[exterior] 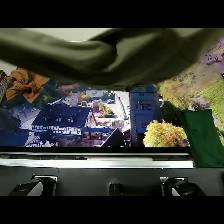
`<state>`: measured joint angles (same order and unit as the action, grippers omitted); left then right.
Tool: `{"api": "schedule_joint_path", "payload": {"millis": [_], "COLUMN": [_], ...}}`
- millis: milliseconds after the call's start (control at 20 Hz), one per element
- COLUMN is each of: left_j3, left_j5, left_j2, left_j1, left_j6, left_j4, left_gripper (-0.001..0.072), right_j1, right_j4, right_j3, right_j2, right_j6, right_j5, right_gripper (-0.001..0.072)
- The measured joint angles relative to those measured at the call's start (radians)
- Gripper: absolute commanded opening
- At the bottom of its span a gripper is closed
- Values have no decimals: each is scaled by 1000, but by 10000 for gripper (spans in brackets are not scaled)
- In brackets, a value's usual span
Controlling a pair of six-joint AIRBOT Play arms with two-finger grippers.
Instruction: Fold the clothes and pants, and hang the long-sleeved shirts on hangers.
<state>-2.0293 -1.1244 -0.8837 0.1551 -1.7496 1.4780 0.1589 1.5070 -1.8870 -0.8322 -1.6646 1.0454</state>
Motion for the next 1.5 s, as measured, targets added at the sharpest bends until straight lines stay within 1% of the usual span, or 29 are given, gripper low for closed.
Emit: {"api": "schedule_joint_path", "payload": {"millis": [150,250,400,550,650,750,900,1050,1100,1150,1200,1250,1350,1500], "left_j3": [3,13,73,189,276,355,431,463,468,472,474,476,472,448], "left_j5": [-18,-51,-122,-158,-159,-135,-94,-79,-78,-77,-72,-71,-71,-95], "left_j2": [63,61,0,-111,-209,-319,-501,-673,-715,-751,-777,-796,-817,-827], "left_j1": [0,0,0,0,0,-1,-1,-1,-1,-1,-1,-1,-1,-1], "left_j6": [-40,-51,-62,-65,-66,-66,-67,-64,-63,-61,-60,-57,-52,-43], "left_j4": [68,77,48,2,-14,-24,-32,-37,-37,-37,-38,-38,-38,-39], "left_gripper": [14,15,15,16,16,17,17,17,17,17,17,17,17,17], "right_j1": [0,0,0,0,0,0,0,0,0,0,0,0,-9,-57], "right_j4": [77,111,142,138,92,-3,-161,-290,-320,-344,-363,-384,-432,-504], "right_j3": [-12,-14,-17,-16,-17,-17,-17,-17,-17,-17,-17,-17,-17,-18], "right_j2": [53,29,-94,-310,-473,-637,-860,-1020,-1053,-1079,-1094,-1102,-1095,-1031], "right_j6": [-58,-95,-177,-287,-354,-395,-424,-433,-436,-438,-431,-417,-362,-234], "right_j5": [-10,-11,-21,-3,4,26,37,40,40,40,42,44,63,153], "right_gripper": [31,31,31,32,32,32,32,37,90,190,305,390,480,479]}}
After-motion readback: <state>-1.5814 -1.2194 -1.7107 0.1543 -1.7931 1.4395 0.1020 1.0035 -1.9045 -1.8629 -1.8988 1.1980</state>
